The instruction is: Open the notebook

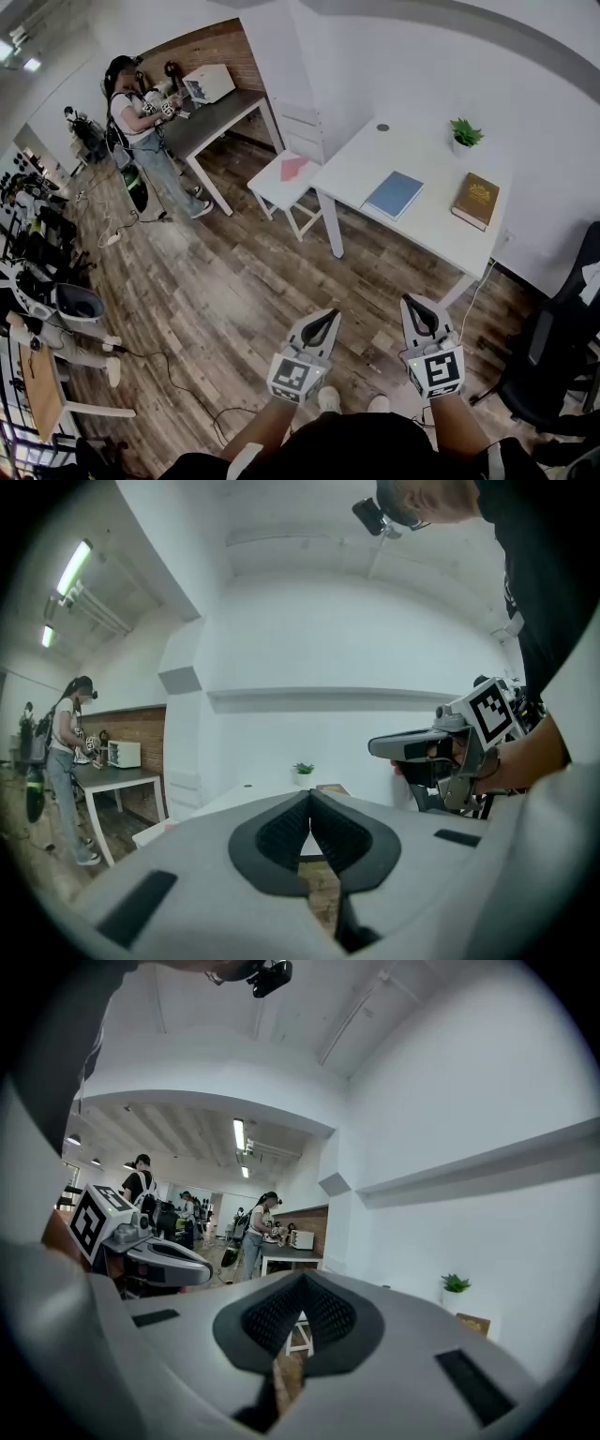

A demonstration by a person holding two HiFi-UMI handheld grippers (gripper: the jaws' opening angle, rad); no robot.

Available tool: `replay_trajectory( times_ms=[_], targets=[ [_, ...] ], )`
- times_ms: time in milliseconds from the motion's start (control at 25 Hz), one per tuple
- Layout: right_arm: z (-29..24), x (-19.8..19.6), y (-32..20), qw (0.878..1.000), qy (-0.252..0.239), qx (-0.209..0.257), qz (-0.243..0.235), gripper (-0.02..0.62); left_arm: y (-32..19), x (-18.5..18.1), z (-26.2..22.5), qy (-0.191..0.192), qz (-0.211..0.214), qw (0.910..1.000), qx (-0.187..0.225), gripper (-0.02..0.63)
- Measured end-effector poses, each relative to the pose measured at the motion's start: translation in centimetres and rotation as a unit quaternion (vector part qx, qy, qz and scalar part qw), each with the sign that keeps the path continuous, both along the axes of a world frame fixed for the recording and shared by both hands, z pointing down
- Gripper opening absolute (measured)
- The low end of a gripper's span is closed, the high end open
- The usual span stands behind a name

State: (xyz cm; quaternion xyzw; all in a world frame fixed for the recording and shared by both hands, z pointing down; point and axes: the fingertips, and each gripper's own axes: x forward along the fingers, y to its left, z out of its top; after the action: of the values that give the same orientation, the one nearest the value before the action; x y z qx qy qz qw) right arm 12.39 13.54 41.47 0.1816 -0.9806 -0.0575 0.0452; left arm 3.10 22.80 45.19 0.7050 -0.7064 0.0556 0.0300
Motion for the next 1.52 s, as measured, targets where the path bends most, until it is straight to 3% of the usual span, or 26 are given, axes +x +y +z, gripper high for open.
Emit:
replay_trajectory(
  times_ms=[240,440,760,960,1160,1360,1520],
  targets=[
    [-0.4,3.0,-0.4,0.998,-0.039,-0.029,-0.027,0.003,0.5,2.6,-0.2,-0.011,-0.029,0.9995,0.004,0.005],
    [-0.5,4.4,0.1,0.997,-0.041,-0.042,-0.048,0.003,1.0,3.7,-0.5,-0.019,-0.04,0.999,0.01,0.005],
    [0.1,4.0,-0.1,0.999,-0.021,-0.026,-0.037,0.003,-1.5,3.5,-0.6,-0.006,-0.017,0.9997,0.019,0.005],
    [0.7,1.0,-1.8,0.999,-0.008,-0.036,-0.032,0.003,-3.4,0.9,1.0,0.013,-0.004,0.9999,0.004,0.005],
    [0.9,-3.9,-4.1,0.999,0.002,-0.045,-0.023,0.003,-5.8,-4.0,0.9,0.009,0.01,0.9999,-0.005,0.005],
    [0.9,-7.4,-6.8,0.999,-0.002,-0.042,0.005,0.003,-8.7,-7.6,0.2,-0.039,0.034,0.9986,-0.006,0.005],
    [0.8,-9.4,-8.5,0.999,-0.007,-0.042,0.027,0.003,-10.7,-9.3,0.7,-0.043,0.058,0.9973,-0.011,0.005]
  ],
)
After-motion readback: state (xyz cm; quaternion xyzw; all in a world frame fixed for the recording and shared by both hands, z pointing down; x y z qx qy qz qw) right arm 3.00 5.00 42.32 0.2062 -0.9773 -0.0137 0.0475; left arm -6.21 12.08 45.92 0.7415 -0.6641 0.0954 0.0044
